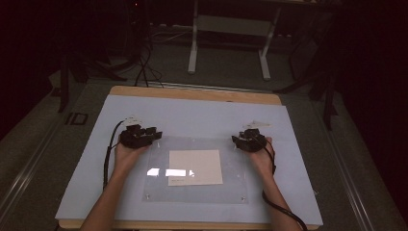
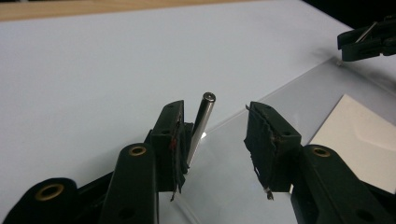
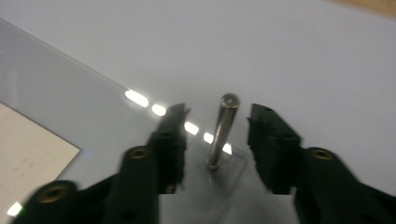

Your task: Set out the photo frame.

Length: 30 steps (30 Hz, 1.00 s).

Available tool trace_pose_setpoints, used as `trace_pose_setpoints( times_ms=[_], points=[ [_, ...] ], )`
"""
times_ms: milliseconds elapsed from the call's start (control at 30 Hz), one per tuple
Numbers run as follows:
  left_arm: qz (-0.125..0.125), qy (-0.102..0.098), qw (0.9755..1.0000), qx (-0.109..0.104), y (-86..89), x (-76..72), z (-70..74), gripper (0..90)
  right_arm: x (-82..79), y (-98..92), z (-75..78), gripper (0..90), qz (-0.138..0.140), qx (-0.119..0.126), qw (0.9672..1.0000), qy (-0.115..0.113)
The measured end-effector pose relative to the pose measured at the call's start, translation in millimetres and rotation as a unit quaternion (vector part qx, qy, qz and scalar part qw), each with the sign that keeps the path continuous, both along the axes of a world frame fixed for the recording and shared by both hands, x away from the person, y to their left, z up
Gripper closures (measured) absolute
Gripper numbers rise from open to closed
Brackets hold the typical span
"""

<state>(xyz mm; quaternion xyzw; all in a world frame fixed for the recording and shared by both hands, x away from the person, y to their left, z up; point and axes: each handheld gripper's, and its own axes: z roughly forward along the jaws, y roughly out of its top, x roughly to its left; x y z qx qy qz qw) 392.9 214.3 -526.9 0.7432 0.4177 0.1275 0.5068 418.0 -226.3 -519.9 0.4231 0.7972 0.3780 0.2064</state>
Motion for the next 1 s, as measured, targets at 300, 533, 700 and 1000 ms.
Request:
trace_pose_setpoints(
  times_ms=[300, 533, 700, 1000],
  points=[
    [0.014, -0.006, 0.9999, 0.003, 4.8, -2.9, -2.5, 66.9, -5.2, -19.1, 10.4, 61.1, 0.026, 0.036, 0.9983, -0.037],
    [0.008, -0.013, 0.9997, 0.016, -0.7, -0.7, -3.8, 74.8, -2.9, -18.7, 5.4, 84.1, 0.053, 0.056, 0.9963, -0.037],
    [0.013, -0.017, 0.9997, 0.014, -2.5, 1.5, -4.9, 75.4, -2.9, -18.1, 5.1, 84.5, 0.053, 0.055, 0.9963, -0.037],
    [0.009, -0.031, 0.9995, 0.007, -1.8, 4.7, -3.2, 80.9, -2.3, -18.5, 4.8, 84.7, 0.053, 0.061, 0.9962, -0.033]
  ],
)
